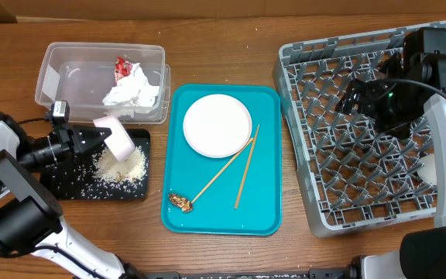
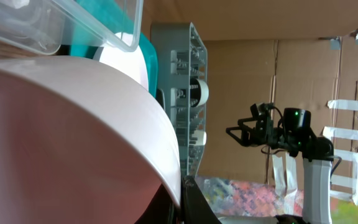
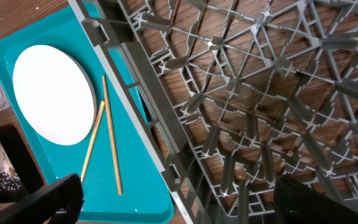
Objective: Sort waste into correct bins and load items into the dishwasher
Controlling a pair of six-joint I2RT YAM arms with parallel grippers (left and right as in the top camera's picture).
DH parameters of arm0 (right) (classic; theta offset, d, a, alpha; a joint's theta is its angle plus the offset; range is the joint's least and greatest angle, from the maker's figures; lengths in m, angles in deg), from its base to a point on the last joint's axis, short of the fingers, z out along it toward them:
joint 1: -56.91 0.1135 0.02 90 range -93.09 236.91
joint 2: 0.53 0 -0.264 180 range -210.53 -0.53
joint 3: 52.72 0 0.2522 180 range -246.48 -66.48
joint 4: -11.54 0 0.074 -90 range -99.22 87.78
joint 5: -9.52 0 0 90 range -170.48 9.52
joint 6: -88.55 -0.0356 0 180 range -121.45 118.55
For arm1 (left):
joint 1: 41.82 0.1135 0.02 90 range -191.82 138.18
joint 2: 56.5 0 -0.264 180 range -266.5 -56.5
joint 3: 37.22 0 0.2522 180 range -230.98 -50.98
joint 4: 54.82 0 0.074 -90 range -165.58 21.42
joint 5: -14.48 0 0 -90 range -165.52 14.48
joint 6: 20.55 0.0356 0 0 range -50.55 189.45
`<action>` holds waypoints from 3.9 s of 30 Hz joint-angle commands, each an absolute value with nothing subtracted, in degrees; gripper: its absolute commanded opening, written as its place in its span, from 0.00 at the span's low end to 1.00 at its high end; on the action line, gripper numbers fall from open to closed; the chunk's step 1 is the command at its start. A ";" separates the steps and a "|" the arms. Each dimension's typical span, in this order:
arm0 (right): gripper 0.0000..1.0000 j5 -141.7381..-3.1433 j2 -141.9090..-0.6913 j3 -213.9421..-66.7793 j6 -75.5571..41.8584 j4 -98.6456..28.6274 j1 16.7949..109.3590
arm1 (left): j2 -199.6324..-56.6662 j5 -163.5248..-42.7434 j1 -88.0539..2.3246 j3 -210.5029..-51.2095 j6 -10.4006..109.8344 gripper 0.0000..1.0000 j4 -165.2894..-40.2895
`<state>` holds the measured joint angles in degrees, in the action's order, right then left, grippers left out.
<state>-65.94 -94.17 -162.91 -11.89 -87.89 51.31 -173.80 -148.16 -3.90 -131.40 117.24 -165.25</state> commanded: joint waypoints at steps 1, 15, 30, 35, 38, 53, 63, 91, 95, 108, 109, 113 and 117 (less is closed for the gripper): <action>1.00 -66.53 -94.17 -163.19 -11.45 -87.87 51.18 | -172.75 -146.85 -4.47 -132.54 116.94 0.04 -165.49; 1.00 -66.77 -94.17 -163.21 -11.45 -88.11 51.18 | -152.92 -130.15 -13.98 -132.54 92.02 0.04 -150.60; 1.00 -67.18 -94.17 -163.21 -11.45 -88.31 51.18 | -147.35 -93.47 -61.19 -132.52 63.98 0.04 -132.57; 1.00 -67.21 -94.17 -163.19 -11.43 -88.50 51.18 | -152.75 -91.44 -72.23 -132.52 59.63 0.04 -129.64; 1.00 -67.23 -94.17 -163.19 -11.45 -88.50 51.18 | -157.12 -91.46 -77.26 -132.52 58.45 0.04 -129.09; 1.00 -67.18 -94.17 -163.21 -11.45 -88.50 51.18 | -164.73 -86.94 -84.43 -132.52 58.47 0.30 -128.18; 1.00 -67.14 -94.17 -163.21 -11.45 -88.57 51.18 | -162.04 -83.42 -81.15 -137.41 56.55 0.52 -134.10; 0.83 -65.83 -94.37 -145.25 -15.32 -73.66 85.86 | -144.05 -79.77 -50.74 -139.16 43.70 0.81 -143.19; 0.71 -65.96 -94.92 -138.01 -17.88 -66.87 89.69 | -144.14 -79.77 -50.74 -139.14 43.70 0.83 -143.13; 0.43 -66.33 -95.18 -126.30 -26.97 -53.12 91.31 | -144.18 -79.79 -50.83 -139.12 43.70 0.84 -143.17; 0.41 -66.35 -95.27 -126.03 -27.03 -52.64 91.31 | -144.18 -79.79 -50.83 -139.12 43.70 0.84 -143.15; 0.31 -66.79 -96.47 -125.73 -28.32 -51.76 91.31 | -144.18 -79.77 -50.83 -139.10 43.72 0.85 -143.17; 0.21 -66.97 -98.09 -125.73 -29.42 -51.76 91.31 | -144.18 -79.77 -50.83 -139.10 43.72 0.86 -143.24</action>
<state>-66.16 -96.29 -126.14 -27.80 -51.96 91.13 -144.31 -79.57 -50.77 -138.68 44.26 -143.19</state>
